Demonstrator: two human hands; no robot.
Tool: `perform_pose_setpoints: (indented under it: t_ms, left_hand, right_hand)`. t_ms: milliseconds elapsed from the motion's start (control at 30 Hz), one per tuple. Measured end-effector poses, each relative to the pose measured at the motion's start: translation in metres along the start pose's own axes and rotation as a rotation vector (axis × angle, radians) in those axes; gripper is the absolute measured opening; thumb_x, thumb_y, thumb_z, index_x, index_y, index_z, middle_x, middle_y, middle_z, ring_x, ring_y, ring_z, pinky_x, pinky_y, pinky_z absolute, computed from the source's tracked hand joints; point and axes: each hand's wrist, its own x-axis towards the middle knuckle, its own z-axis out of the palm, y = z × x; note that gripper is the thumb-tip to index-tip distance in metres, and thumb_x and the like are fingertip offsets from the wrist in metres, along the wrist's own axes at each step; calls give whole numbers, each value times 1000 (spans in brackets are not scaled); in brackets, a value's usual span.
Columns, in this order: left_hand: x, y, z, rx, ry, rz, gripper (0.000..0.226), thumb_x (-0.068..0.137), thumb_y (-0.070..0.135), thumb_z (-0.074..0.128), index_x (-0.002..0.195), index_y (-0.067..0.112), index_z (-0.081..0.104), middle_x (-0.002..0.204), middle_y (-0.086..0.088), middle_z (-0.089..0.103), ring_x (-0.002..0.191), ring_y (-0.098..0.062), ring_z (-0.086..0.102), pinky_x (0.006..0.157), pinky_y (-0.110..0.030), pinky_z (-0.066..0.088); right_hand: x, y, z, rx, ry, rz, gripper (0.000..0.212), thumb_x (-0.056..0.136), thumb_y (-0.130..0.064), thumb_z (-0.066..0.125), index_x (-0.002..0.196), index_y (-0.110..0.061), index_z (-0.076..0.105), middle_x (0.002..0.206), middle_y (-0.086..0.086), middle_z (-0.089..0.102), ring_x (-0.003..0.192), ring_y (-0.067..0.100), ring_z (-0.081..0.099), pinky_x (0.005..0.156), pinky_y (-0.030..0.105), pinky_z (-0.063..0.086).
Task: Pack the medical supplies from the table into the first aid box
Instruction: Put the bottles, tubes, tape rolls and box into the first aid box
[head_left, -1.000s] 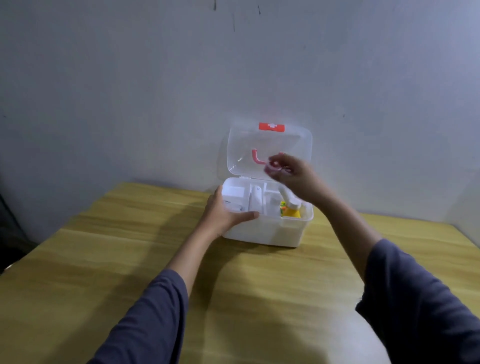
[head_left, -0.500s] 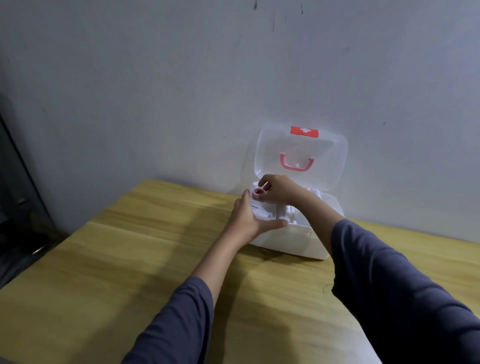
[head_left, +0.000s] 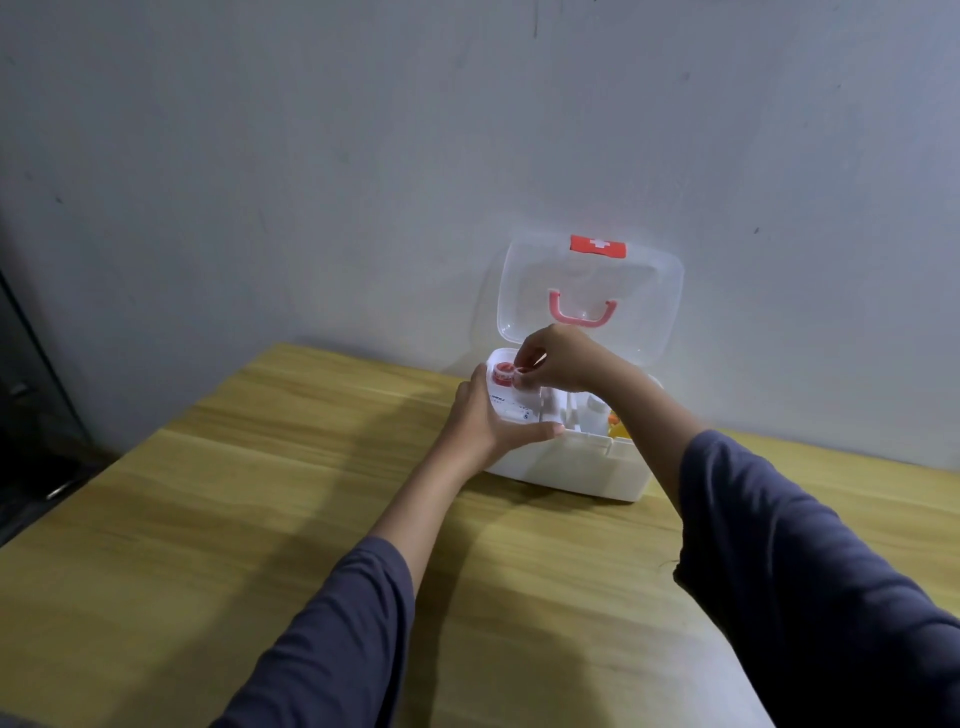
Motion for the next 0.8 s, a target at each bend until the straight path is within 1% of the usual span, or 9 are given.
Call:
perform_pose_setpoints:
  t_ms: [133,233,267,367,400,533,633,733,800]
  left_hand:
    - [0,-1,0,-30,-12,-30,98,64,38,97,144,19,43,140,-3,53,128,-21,55,98,-32,48]
    - [-2,1,0,-40,-17,-28,118,45,58,93,145,22,42,142,-3,53,129,-22,54,106,-40,51]
    - [-3,3,0,-41,-18,-27,121,42,61,91,146,22,42,143,-4,52,130,-22,54,106,-39,50]
    - [-4,2,0,-45,-26,-28,112,56,47,96,148,19,39,147,-5,48,135,-21,49,99,-31,43]
    - [-4,1,-1,-41,-24,-25,113,53,50,95,147,18,40,146,-5,49,133,-22,50,98,-31,45]
    - [-3,1,0,-41,-5,-20,120,37,63,88,141,20,46,138,-5,55,125,-23,57,103,-42,53]
    - [-2,1,0,-50,2,-22,127,31,70,80,142,21,44,137,-5,55,125,-24,58,105,-46,53]
    - [-3,0,0,-51,1,-28,129,31,71,82,145,22,43,138,-4,55,126,-24,58,105,-47,53]
    - [-2,-1,0,-65,1,-29,127,33,69,85,144,25,44,137,-3,56,125,-23,59,104,-47,55]
  right_hand:
    - [6,2,5,27,27,28,28,76,-17,71,100,-5,68,104,12,69,94,27,64,88,37,54]
    - [7,6,9,39,73,44,31,71,-18,76,98,-4,68,100,12,70,92,27,64,86,37,55]
    - [7,7,10,33,82,46,30,71,-20,76,96,-4,68,98,12,70,91,26,64,85,37,55]
    - [5,6,6,-5,53,41,33,77,-32,70,94,-2,69,92,10,70,85,24,61,82,37,52]
    - [4,6,5,-13,32,34,33,78,-31,69,95,-3,69,93,8,69,85,23,61,82,36,52]
    - [3,8,7,-42,33,0,29,77,-17,72,103,-4,68,103,12,70,92,25,65,88,34,55]
    - [3,7,11,-63,64,5,29,77,-18,71,103,-5,68,103,12,70,92,26,65,88,35,55]
    - [1,10,8,-108,59,-7,32,79,-23,69,106,-6,67,107,11,69,93,25,64,88,35,54]
    - [-2,15,5,-128,72,-13,35,81,-27,67,110,-7,64,114,10,67,100,24,62,91,35,51]
